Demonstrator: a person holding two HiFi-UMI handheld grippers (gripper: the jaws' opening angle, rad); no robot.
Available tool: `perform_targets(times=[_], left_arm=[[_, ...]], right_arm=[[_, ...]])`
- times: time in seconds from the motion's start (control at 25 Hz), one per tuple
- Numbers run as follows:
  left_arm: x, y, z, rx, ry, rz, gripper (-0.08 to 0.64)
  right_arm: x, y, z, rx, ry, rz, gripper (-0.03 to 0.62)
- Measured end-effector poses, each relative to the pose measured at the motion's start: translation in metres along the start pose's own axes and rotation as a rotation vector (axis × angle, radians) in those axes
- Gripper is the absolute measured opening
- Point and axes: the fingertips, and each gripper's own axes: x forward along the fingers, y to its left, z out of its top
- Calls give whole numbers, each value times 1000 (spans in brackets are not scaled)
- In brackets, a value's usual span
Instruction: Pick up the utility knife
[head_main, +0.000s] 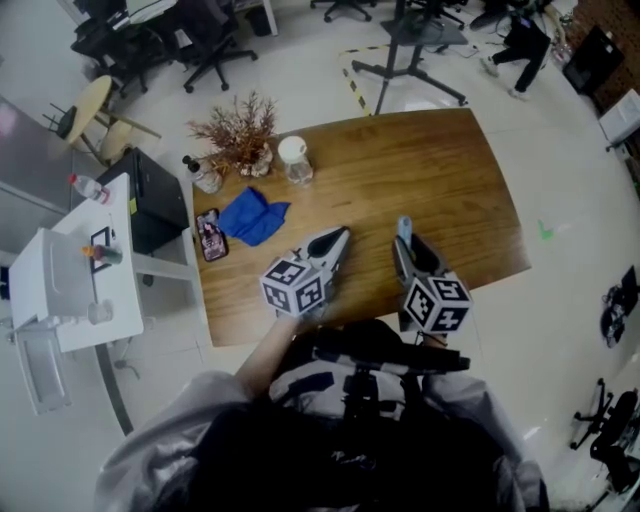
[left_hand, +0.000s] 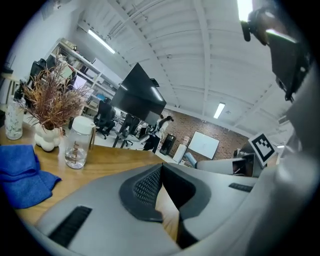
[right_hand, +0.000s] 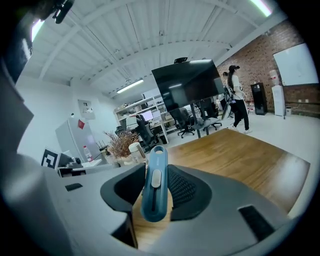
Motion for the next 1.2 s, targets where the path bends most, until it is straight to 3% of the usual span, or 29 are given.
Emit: perform_targets(times=[0.16, 0.44, 0.64, 0.92, 1.2], left_arm=[[-4, -6, 7, 21, -22, -1, 8], [-10, -10, 3, 80, 19, -4, 8], [-13, -6, 8, 56, -30, 20, 8], [-13, -8, 6, 29, -32, 28, 8], [-23, -4, 5, 15, -40, 54, 8]], right_arm=[[-5, -1, -7, 10, 5, -6, 152], [-7, 6, -13, 6, 10, 2, 152], [-7, 9, -18, 0, 18, 8, 152], [-8, 4, -21, -3, 37, 11, 152], [20, -21, -50, -34, 134, -30, 152]])
